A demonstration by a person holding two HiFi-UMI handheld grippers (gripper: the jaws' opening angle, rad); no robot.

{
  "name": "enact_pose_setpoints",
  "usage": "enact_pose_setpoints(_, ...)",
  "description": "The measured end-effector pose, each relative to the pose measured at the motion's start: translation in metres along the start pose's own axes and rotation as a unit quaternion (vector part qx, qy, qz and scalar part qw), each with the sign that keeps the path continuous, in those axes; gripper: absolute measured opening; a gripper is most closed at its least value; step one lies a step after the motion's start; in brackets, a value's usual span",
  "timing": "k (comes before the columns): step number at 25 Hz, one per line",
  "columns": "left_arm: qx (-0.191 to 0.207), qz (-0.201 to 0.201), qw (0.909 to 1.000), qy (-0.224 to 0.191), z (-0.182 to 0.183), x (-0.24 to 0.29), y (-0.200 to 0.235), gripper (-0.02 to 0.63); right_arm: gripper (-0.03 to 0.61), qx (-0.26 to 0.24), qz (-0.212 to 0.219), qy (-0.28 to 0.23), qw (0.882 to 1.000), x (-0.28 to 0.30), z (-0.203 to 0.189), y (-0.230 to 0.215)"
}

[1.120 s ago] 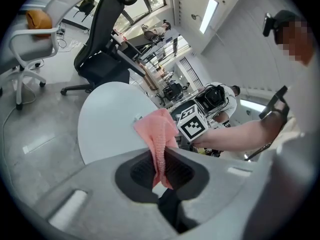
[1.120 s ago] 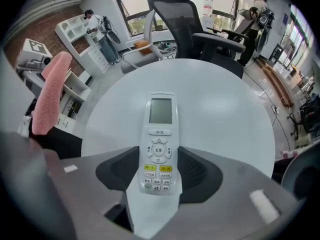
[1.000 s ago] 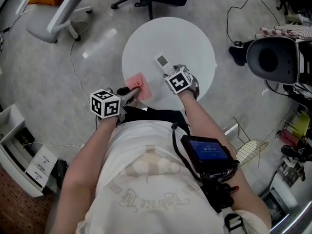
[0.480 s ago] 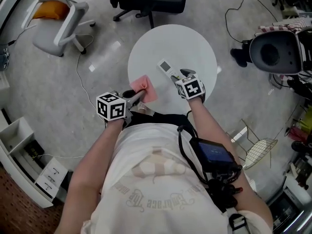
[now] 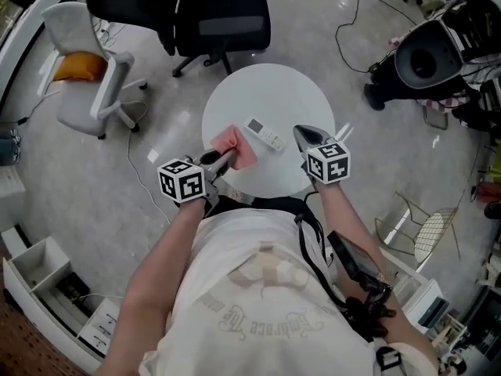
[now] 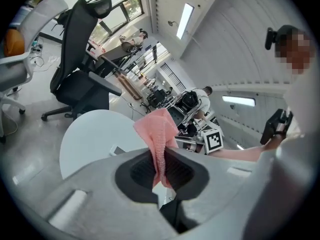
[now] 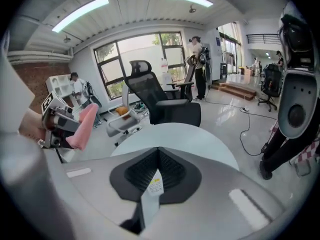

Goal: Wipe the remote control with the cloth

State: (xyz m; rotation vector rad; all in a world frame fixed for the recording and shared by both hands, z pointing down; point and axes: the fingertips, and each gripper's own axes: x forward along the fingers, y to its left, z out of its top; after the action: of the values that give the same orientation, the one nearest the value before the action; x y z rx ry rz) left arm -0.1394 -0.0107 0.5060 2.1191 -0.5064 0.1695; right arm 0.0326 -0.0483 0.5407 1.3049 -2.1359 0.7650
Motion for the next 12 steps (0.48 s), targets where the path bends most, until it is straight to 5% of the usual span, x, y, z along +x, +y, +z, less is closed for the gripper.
enact_pose_setpoints(12,0.105,-0.027,0.9937,0.030,0.003,0.004,-0.046,0.018,0.008,0.034,0.006,-0.147,0.989,-0.109,0.019,0.022)
